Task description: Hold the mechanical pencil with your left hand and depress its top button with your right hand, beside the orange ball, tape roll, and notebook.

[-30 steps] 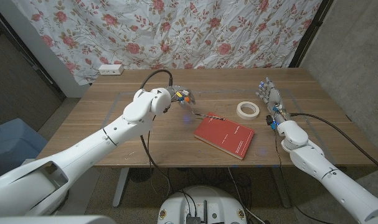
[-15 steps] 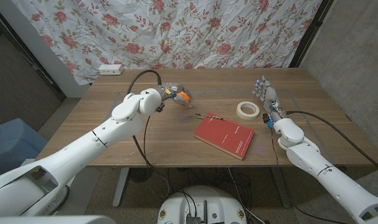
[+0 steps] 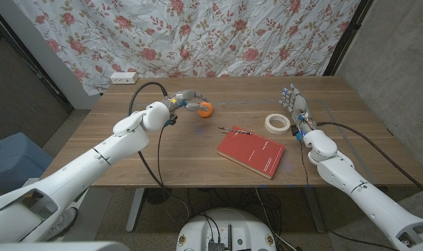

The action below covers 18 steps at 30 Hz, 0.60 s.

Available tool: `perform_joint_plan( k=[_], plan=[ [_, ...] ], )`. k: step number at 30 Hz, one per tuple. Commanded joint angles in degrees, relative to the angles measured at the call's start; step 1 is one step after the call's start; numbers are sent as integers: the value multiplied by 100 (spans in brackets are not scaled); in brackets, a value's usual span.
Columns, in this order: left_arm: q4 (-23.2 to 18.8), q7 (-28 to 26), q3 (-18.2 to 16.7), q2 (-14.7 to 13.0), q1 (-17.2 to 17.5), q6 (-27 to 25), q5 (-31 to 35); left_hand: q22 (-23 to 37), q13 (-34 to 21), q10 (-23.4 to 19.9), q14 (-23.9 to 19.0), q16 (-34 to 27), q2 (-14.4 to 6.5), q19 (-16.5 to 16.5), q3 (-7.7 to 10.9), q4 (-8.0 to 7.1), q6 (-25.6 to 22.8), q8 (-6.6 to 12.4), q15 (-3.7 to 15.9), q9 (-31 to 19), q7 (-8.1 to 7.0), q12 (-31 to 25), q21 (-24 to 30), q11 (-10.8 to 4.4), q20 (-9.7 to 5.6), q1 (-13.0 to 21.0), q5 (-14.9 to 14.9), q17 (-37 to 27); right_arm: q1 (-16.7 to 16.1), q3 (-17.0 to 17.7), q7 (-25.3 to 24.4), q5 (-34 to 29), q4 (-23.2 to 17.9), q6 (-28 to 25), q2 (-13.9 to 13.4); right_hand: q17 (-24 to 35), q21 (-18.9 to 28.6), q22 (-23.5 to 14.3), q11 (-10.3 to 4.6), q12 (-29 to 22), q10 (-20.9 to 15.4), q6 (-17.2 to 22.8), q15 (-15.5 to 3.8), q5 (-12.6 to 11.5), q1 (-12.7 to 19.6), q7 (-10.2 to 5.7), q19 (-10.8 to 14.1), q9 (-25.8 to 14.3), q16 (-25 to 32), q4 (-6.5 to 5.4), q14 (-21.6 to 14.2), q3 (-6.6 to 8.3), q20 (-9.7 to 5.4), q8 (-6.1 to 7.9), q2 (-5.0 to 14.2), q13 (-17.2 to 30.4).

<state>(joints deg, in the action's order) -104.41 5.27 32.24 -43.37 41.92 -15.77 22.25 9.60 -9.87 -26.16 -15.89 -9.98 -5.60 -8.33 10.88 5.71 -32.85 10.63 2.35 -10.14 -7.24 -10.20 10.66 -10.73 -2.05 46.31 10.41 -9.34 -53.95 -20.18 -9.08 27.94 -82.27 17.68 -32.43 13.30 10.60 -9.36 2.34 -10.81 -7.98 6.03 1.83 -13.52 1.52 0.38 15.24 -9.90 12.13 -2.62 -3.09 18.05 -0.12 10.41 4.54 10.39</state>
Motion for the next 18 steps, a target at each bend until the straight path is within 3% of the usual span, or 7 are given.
perform_joint_plan(
  k=[1, 8, 18],
  plan=[
    [829, -858, -199, 49, -13, 832, -1090, -1, -16, 7, -53, -22, -65, -72, 35, -13, 22, -22, 381, -6, 47, -27, 39, 12, -79, -40, 11, -7, 168, -97, -8, -56, 175, 119, 166, 5, 28, -10, -33, -41, -93, 84, -43, 3, 52, -26, 93, -12, 41, 2, -89, 18, 8, 60, 16, 6],
    [1105, -1335, -306, 202, 173, 986, -1551, 0, -16, -8, -93, -27, -112, -118, 46, -37, 24, -23, 384, -4, 100, -41, 45, 40, -94, -129, 1, -9, 298, -201, -15, -173, 403, 284, 322, 4, 41, -10, -44, -58, -159, 160, -64, 12, 27, -48, 151, -12, 58, -9, -140, 1, 4, 78, -5, 6],
    [1642, -1833, -473, 424, 378, 1646, -2218, 0, -15, 145, 45, 26, -151, -90, 71, -30, 103, -49, 403, 2, 136, -7, 17, 52, -105, -237, -14, -7, 435, -340, -9, -347, 673, 389, 427, 2, 38, -11, -64, -69, -238, 265, -107, 20, 1, -97, 185, -12, 72, -37, -191, 2, -6, 95, 18, 6]
  ],
)
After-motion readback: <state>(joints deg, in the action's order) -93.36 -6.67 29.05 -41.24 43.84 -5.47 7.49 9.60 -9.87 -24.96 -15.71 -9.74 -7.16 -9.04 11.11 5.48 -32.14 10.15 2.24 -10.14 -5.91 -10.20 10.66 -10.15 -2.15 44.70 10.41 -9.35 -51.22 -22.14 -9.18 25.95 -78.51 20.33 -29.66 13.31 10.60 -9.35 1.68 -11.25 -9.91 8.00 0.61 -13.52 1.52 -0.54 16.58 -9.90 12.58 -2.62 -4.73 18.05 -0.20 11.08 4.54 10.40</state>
